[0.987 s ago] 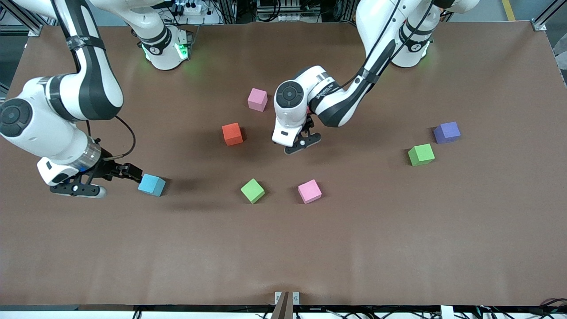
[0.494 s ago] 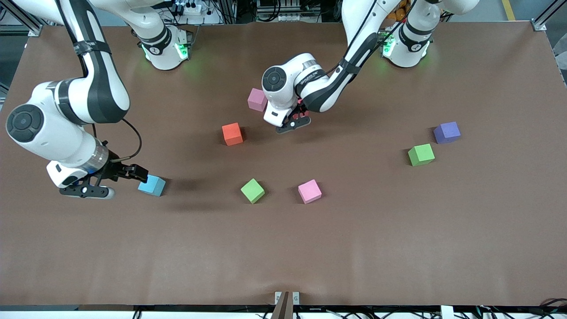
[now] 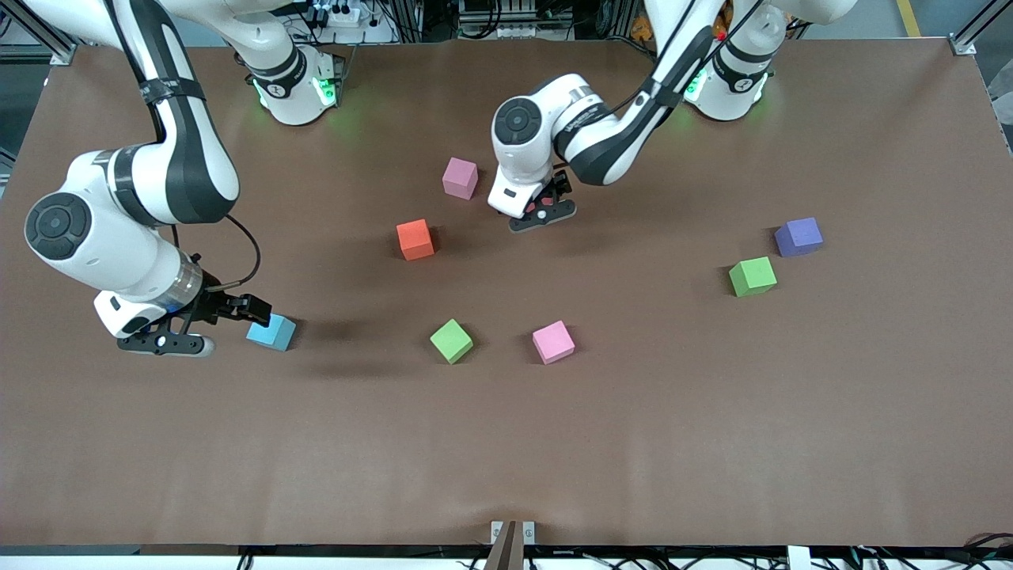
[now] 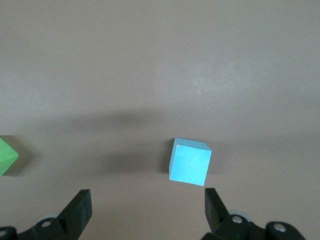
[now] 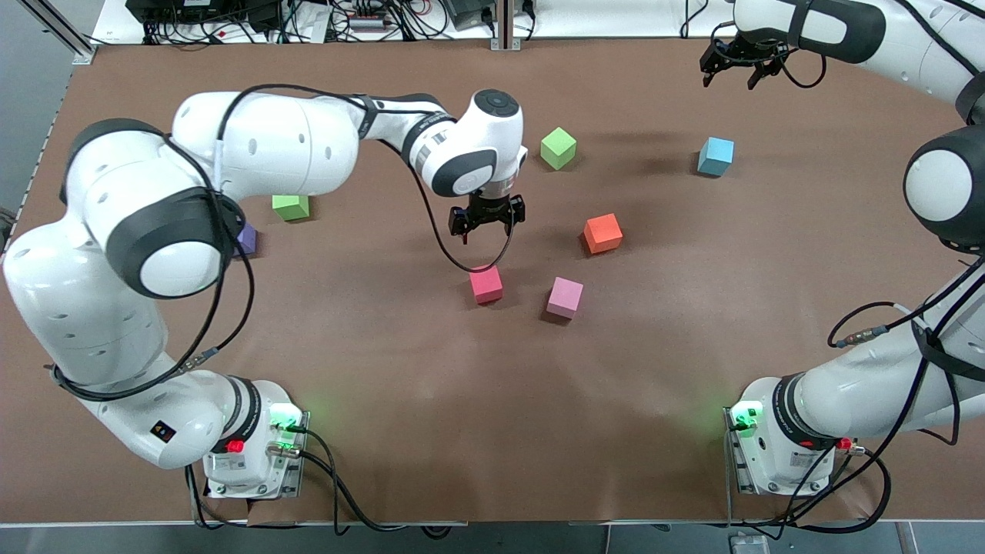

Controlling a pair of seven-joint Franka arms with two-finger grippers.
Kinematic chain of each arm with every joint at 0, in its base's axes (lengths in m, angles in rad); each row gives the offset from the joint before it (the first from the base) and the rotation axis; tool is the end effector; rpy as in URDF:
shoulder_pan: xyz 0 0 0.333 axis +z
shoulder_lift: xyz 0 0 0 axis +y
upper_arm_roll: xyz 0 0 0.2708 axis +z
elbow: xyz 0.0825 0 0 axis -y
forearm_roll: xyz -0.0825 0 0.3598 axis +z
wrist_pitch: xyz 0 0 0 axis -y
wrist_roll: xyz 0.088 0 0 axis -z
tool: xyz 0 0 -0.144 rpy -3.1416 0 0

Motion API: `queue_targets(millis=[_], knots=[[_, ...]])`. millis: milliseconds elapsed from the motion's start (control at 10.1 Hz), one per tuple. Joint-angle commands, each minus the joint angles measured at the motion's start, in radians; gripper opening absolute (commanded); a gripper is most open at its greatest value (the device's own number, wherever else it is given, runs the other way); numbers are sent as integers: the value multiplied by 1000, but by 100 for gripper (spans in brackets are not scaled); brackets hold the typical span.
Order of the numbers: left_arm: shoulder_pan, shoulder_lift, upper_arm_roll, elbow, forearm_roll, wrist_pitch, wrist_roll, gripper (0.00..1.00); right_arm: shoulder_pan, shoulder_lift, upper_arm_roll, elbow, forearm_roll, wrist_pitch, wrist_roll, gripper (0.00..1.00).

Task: Arrange blocks into number 1
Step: 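Lower the left gripper and grasp the pink cube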

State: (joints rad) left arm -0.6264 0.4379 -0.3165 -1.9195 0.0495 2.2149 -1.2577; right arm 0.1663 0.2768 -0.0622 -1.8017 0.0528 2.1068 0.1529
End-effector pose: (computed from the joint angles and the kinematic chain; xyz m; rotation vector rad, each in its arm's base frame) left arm 0.3373 -0.4614 0.2035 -3.0361 -0.4630 0.2153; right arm 0.5962 0.0678 0.3270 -3.1070 0.1127 -0.0390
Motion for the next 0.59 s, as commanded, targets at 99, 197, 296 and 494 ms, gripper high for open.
queue_targets(millis=[99,197,296,494], knots=[[2,-87,-26,-202,-30,187,-46,100,15,15,-1,2,6,-2,10,100],[-2,-79,-26,-205,-27,187,-61,100,15,16,-1,2,6,-2,11,100],[-6,-74,-27,-216,-23,187,-61,100,16,18,-1,2,6,-4,10,100],[-15,-62,-27,-217,-23,187,-74,100,24,21,-1,2,6,-2,11,100]])
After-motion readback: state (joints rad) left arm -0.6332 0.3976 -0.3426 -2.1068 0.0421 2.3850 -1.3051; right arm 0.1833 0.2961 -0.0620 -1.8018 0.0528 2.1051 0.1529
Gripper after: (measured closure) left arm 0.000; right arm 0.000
